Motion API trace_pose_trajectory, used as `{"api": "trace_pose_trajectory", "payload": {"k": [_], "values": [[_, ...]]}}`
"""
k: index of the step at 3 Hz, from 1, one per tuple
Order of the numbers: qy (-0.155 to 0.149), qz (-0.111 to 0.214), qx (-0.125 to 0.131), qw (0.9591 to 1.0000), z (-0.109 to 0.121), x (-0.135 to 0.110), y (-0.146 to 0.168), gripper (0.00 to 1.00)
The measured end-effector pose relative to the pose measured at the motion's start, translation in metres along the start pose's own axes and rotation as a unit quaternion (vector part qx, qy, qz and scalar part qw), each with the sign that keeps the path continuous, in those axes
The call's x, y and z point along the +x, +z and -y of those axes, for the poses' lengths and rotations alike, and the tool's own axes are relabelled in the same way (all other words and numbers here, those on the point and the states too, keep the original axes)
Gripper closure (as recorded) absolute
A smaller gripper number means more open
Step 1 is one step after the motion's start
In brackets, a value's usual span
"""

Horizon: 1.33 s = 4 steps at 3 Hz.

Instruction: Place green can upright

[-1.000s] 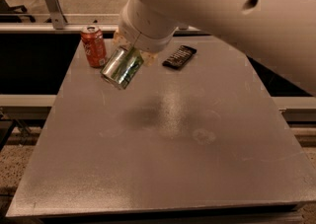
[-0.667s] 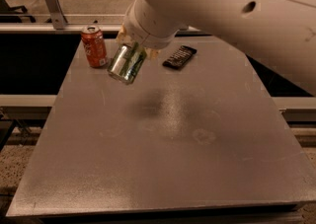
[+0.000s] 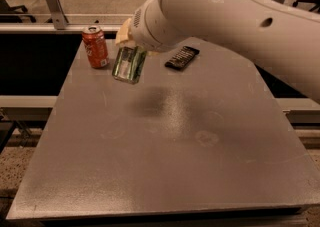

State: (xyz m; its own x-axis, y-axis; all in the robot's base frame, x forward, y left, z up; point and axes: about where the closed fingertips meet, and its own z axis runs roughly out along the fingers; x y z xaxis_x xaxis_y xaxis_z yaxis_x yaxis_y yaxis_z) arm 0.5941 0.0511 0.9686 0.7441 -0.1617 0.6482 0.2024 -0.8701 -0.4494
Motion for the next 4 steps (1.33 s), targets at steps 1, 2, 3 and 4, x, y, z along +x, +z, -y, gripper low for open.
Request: {"api": "trace_pose_trajectory", "payload": {"k": [1, 2, 3, 4], "values": [[-0.075, -0.02, 0.024, 0.9967, 0.005, -0.008, 0.002, 1.0], [-0.144, -0.045, 0.035, 0.988, 0.009, -0.015, 0.006, 1.0], [-0.199, -0.087, 0.039, 0.9753, 0.014, -0.019, 0.007, 1.0], [-0.229, -0.131, 0.043, 0.9636, 0.015, -0.02, 0.005, 1.0]]}}
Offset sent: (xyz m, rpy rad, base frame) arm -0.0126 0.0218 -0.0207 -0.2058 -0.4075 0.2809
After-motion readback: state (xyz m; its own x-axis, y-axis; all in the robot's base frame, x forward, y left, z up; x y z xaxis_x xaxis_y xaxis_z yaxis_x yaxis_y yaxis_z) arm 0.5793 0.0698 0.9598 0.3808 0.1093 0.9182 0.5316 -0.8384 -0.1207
